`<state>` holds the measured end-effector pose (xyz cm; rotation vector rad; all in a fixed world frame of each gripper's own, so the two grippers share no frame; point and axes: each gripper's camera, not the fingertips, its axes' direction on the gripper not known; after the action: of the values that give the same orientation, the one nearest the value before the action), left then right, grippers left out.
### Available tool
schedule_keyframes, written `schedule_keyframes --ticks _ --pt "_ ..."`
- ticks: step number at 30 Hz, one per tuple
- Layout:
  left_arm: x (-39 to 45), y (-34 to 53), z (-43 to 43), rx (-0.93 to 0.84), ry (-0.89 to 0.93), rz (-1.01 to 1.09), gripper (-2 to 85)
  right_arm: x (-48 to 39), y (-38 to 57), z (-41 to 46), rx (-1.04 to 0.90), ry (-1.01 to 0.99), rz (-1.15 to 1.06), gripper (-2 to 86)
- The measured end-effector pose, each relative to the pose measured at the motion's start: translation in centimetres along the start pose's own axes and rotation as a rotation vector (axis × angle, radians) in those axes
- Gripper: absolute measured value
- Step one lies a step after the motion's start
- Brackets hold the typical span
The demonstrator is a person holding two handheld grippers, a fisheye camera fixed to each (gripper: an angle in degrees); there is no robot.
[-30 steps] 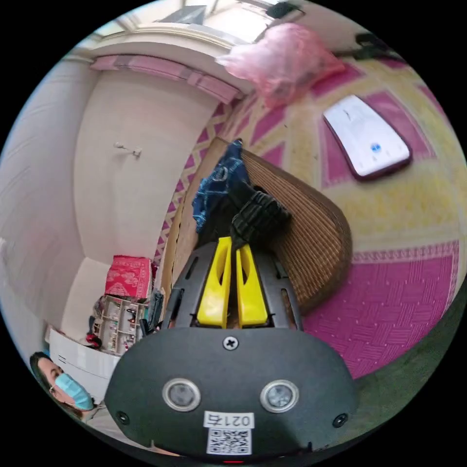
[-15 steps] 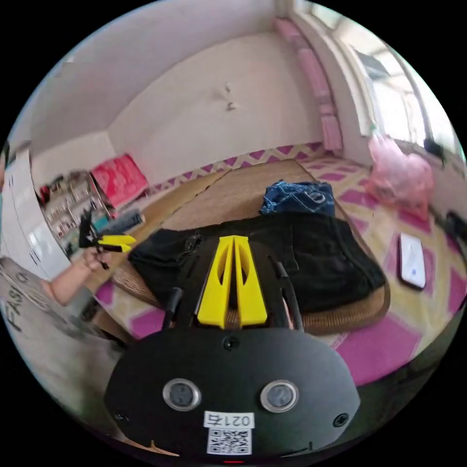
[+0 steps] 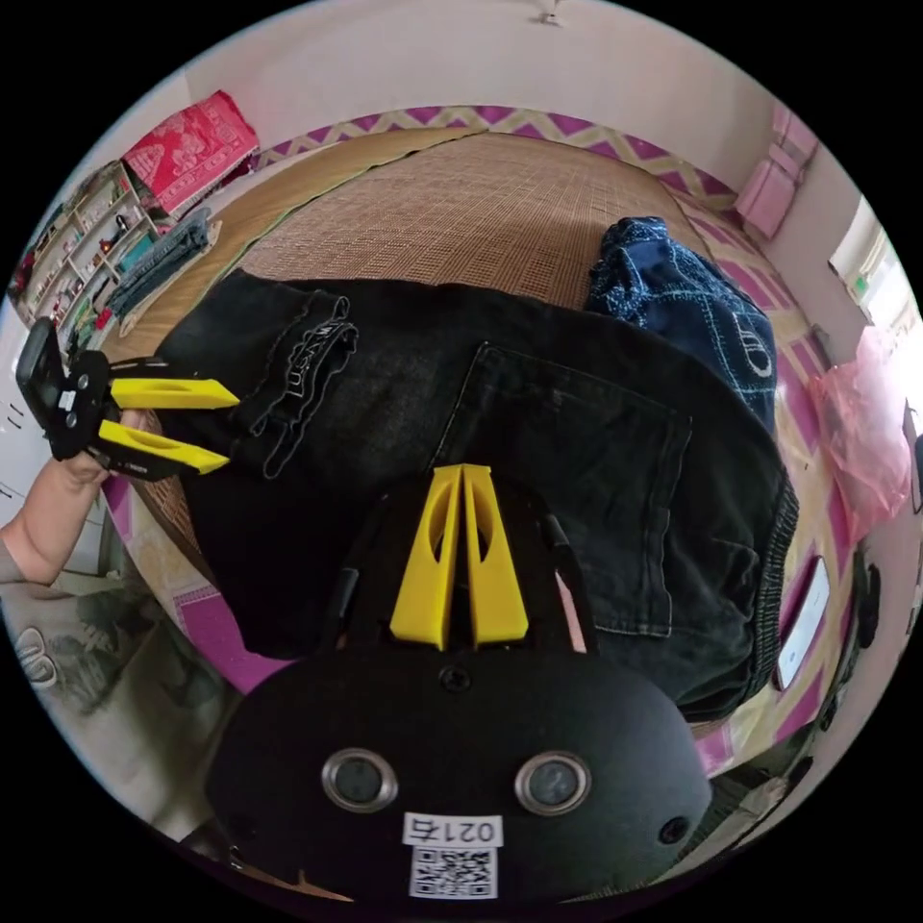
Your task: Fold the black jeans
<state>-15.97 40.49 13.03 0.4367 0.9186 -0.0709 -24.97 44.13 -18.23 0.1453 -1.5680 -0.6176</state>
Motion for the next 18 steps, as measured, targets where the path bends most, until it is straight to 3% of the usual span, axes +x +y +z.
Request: schedule_keyframes --ticks 6,11,18 --pt "0.0 -0.6 1.4 -0.089 -0.015 0.025 12.5 0.9 0.1 -0.2 0.04 -0.113 0.011 -0.6" --pt "-0.9 0.3 1.5 -0.093 -0.033 0.006 9.8 -0.8 -0.2 -0.6 0.04 -0.045 -0.012 -0.5" --pt "-7.8 4.9 -2.6 0.082 0.163 -0.201 -0.3 -2.3 -0.4 -1.1 0.04 0.017 -0.025 -0.6"
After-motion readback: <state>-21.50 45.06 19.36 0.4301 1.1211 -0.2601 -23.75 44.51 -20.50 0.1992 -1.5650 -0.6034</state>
